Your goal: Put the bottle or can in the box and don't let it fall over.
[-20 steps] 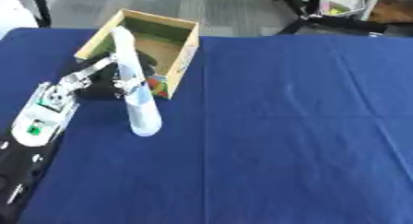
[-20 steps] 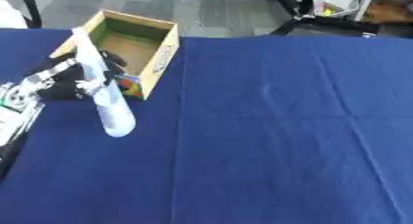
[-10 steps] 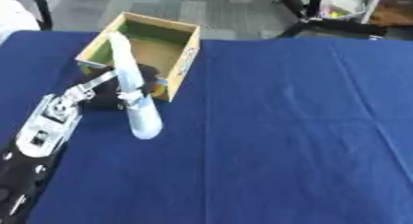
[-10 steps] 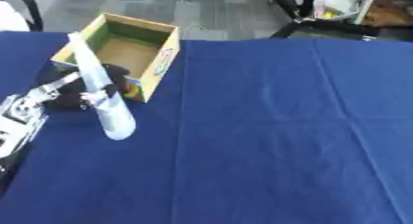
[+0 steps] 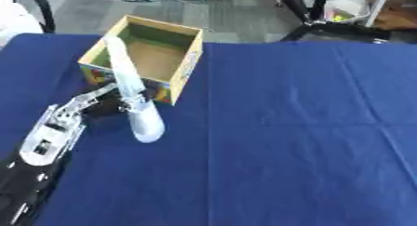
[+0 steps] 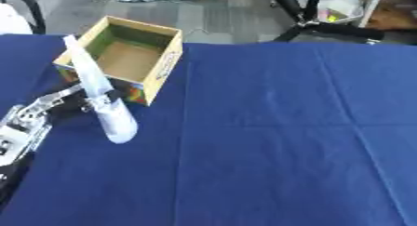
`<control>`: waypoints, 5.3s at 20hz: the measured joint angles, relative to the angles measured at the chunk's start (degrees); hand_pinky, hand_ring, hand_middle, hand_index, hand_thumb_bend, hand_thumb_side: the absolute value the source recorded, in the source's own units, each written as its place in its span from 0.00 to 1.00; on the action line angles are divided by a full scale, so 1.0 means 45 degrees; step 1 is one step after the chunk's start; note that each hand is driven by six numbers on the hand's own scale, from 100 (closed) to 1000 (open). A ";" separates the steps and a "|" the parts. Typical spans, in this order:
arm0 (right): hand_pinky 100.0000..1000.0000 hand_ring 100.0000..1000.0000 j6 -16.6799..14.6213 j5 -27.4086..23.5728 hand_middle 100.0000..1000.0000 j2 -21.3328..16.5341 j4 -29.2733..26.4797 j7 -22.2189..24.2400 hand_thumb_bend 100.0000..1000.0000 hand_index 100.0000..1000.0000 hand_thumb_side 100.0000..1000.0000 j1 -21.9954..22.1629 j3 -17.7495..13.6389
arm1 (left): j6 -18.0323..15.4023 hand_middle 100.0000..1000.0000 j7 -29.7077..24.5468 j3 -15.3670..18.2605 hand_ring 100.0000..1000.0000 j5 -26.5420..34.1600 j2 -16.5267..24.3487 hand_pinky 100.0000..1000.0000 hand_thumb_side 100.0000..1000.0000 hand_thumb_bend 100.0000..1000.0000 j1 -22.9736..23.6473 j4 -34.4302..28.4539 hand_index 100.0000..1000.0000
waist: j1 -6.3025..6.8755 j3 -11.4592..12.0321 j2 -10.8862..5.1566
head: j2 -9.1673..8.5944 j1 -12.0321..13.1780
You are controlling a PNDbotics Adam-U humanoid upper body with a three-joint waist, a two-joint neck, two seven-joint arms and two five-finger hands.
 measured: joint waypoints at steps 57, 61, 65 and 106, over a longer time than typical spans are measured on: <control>1.00 1.00 0.0244 -0.0316 1.00 0.0012 0.0000 -0.0426 0.00 1.00 0.48 -0.0120 -0.0084 | -0.1382 0.13 -0.0337 -0.0040 0.32 -0.0306 -0.0674 1.00 0.56 0.00 -0.0239 0.1048 0.08 | -0.0047 -0.0089 0.0032 | -0.0108 0.0169; 1.00 1.00 0.0228 -0.0318 1.00 0.0012 0.0000 -0.0443 0.00 1.00 0.48 -0.0120 -0.0085 | -0.1982 0.13 -0.0291 -0.0043 0.32 -0.0103 -0.0675 1.00 0.62 0.00 -0.0116 0.0754 0.08 | -0.0063 -0.0084 0.0077 | -0.0101 0.0169; 1.00 1.00 0.0217 -0.0329 1.00 0.0012 0.0000 -0.0459 0.00 1.00 0.48 -0.0120 -0.0085 | -0.2495 0.13 -0.0030 -0.0039 0.32 0.0258 -0.0675 1.00 0.64 0.00 -0.0103 0.0331 0.08 | -0.0069 -0.0075 0.0078 | -0.0094 0.0160; 1.00 1.00 0.0121 -0.0470 1.00 0.0642 0.0000 -0.0267 0.00 1.00 0.48 -0.0852 0.0056 | -0.5067 0.10 0.5478 0.1865 0.34 -0.0338 0.0855 0.93 0.64 0.00 -0.6695 0.6029 0.05 | -0.0725 -0.0798 0.1212 | -0.1181 0.0695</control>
